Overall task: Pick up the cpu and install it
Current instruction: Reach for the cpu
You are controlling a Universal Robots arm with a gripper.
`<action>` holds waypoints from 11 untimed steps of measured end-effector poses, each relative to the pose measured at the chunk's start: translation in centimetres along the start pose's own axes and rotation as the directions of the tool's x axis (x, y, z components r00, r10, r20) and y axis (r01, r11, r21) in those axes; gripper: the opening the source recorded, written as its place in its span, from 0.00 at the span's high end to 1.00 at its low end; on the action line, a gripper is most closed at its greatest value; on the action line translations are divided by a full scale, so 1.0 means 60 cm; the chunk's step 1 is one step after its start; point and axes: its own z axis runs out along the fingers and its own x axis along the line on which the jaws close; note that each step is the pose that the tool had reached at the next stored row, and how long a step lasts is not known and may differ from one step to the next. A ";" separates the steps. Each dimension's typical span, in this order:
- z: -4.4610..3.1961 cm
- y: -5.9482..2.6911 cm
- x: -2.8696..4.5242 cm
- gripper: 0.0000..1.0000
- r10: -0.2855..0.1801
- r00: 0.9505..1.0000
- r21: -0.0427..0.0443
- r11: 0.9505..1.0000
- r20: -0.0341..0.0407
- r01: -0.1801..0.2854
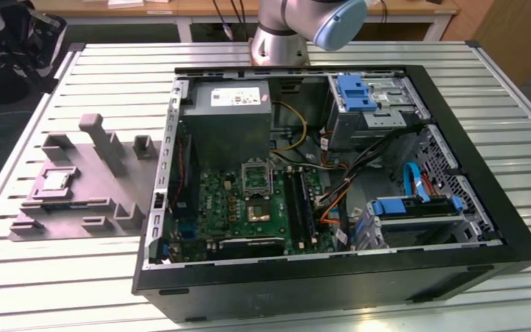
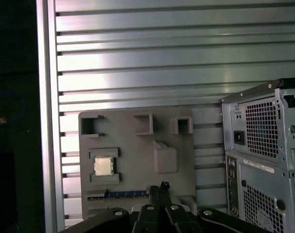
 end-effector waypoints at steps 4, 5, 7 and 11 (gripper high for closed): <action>0.000 0.000 0.006 0.89 0.000 1.000 0.000 1.000 0.000 0.000; 0.000 -0.001 0.010 0.89 0.000 1.000 0.000 1.000 0.000 0.000; 0.000 -0.001 0.012 0.89 0.000 1.000 0.000 1.000 0.000 0.000; -0.001 -0.002 0.026 0.89 0.000 1.000 0.000 1.000 0.000 0.000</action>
